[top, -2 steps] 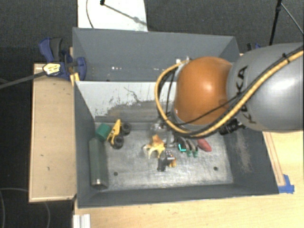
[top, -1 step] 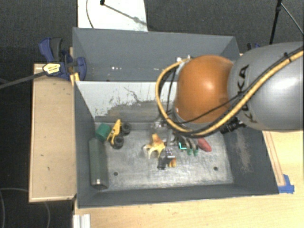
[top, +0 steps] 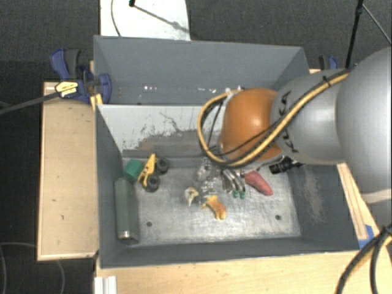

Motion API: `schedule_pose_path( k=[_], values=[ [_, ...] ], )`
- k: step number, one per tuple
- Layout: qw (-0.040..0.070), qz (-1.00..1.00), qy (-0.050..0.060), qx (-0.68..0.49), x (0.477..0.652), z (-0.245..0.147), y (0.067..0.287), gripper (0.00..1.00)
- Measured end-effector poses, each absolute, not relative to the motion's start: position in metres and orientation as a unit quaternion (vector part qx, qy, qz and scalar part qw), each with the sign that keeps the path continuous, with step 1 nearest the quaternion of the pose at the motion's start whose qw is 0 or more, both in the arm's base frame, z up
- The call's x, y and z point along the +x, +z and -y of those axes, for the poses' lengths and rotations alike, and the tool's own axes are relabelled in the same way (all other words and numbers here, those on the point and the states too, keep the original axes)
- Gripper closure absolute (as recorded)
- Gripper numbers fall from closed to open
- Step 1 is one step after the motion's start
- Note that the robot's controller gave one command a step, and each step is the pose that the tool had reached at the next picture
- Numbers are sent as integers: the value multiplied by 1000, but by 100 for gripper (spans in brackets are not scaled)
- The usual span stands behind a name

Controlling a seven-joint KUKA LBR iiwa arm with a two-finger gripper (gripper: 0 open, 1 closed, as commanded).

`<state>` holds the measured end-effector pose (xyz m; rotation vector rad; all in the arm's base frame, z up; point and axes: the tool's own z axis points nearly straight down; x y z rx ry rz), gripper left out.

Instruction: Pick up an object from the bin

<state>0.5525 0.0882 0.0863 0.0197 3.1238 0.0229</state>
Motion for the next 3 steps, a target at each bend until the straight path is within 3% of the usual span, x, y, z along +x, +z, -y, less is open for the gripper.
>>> schedule_pose_path(
  k=[2, 3],
  values=[
    [9, -1000, 6, 7, 547, -88, 90, 100],
    [0, -1000, 1, 3, 544, -88, 126, 100]
  ],
)
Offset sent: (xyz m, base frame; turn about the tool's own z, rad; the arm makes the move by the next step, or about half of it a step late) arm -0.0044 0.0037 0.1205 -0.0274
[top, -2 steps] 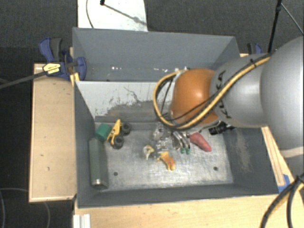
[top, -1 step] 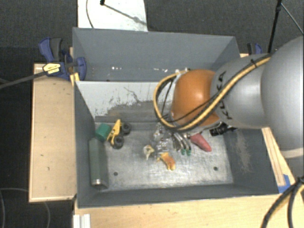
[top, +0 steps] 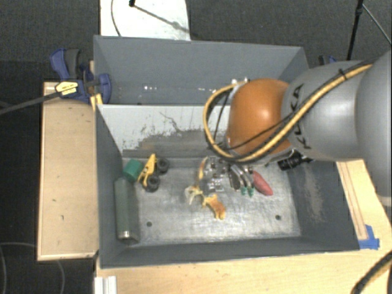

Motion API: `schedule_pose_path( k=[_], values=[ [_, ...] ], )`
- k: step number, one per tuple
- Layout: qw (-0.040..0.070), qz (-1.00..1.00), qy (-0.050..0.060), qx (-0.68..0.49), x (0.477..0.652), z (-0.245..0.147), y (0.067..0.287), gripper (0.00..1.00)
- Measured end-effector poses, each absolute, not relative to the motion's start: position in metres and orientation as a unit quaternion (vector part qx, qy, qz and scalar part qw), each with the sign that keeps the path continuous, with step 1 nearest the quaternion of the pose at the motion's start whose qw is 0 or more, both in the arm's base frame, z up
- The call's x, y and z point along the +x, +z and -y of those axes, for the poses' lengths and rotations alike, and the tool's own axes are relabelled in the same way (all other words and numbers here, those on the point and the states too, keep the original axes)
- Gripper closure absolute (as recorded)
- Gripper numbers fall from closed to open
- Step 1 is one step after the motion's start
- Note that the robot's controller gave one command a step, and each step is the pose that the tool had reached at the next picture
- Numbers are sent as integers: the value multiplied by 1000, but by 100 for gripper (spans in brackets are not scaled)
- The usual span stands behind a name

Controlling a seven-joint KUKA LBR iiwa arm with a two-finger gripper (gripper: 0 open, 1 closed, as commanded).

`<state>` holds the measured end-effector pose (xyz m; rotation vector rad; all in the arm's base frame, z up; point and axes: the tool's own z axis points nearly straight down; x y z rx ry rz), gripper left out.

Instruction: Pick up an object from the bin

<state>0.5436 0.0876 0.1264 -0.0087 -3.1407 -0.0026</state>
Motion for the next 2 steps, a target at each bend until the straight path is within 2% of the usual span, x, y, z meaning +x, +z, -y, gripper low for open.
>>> schedule_pose_path(
  k=[1, 2],
  values=[
    [0, 1000, 0, -6, 554, -77, 185, 100],
    [-3, 1000, -1, -14, 548, -116, 216, 0]
  ],
)
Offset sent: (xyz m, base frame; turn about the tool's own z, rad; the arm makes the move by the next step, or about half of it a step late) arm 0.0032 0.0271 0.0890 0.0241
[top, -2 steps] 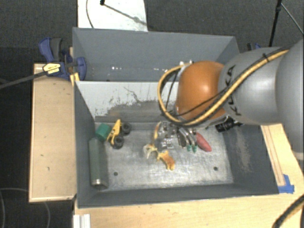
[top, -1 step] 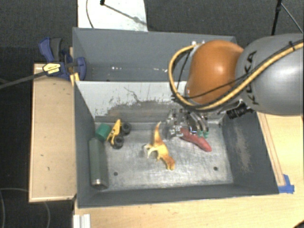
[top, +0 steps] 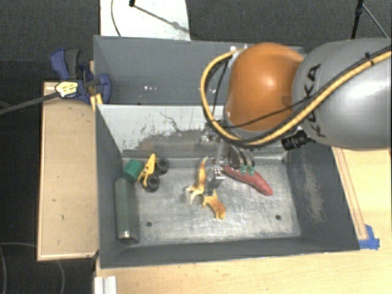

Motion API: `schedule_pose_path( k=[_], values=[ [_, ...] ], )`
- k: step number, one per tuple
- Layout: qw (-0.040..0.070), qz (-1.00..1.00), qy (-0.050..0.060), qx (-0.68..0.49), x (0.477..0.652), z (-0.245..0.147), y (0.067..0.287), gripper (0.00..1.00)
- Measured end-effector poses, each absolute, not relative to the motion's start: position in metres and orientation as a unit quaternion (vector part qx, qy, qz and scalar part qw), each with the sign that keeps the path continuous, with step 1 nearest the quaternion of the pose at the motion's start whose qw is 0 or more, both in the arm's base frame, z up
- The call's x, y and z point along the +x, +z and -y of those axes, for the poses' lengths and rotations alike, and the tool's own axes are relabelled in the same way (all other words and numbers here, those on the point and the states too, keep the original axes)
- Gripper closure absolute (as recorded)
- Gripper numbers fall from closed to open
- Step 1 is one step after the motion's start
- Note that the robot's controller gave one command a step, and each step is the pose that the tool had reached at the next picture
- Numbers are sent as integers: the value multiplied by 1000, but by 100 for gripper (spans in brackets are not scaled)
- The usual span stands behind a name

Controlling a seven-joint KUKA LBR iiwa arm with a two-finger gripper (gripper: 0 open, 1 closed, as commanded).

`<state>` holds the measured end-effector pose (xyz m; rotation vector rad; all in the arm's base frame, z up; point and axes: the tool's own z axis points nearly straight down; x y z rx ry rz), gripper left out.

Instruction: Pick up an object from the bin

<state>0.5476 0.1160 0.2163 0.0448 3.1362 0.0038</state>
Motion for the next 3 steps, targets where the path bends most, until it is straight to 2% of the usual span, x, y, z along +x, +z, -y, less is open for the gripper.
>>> schedule_pose_path(
  k=[2, 3],
  values=[
    [3, -1000, 1, 14, 547, -115, 214, 0],
    [-1, -999, -1, -40, 551, -124, 175, 0]
  ],
)
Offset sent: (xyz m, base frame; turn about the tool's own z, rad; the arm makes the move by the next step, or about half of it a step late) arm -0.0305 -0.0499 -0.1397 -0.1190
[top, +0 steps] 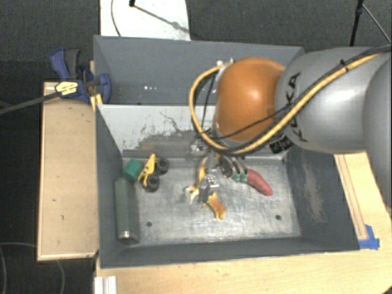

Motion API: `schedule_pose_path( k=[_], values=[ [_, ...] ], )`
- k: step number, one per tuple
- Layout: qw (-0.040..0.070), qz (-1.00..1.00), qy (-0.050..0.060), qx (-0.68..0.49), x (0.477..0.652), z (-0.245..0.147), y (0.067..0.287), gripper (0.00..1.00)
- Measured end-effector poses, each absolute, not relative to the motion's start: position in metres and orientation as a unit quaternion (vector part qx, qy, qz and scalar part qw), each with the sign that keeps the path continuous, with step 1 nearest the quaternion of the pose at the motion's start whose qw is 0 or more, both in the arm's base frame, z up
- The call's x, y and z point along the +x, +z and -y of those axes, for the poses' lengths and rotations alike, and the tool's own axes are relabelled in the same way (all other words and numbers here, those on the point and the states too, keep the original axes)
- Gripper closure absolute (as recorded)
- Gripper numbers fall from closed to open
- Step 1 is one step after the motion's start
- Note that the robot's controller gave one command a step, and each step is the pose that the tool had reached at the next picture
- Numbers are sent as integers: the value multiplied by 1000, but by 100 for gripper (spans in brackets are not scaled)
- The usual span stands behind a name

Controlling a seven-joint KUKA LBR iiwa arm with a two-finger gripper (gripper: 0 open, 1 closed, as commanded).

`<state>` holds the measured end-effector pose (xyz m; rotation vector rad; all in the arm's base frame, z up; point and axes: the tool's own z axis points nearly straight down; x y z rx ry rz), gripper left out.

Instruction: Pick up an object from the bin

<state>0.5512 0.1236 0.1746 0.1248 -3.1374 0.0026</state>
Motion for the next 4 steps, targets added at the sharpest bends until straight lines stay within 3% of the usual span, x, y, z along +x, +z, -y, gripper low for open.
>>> schedule_pose_path(
  k=[1, 2, 3, 4],
  values=[
    [-6, 996, -1, 85, 552, -122, 135, 0],
    [-2, 995, 0, 99, 572, -73, 73, 100],
    [-2, 995, -1, 99, 572, -73, 73, 100],
    [3, 992, 0, 125, 576, -82, 108, 100]
  ],
)
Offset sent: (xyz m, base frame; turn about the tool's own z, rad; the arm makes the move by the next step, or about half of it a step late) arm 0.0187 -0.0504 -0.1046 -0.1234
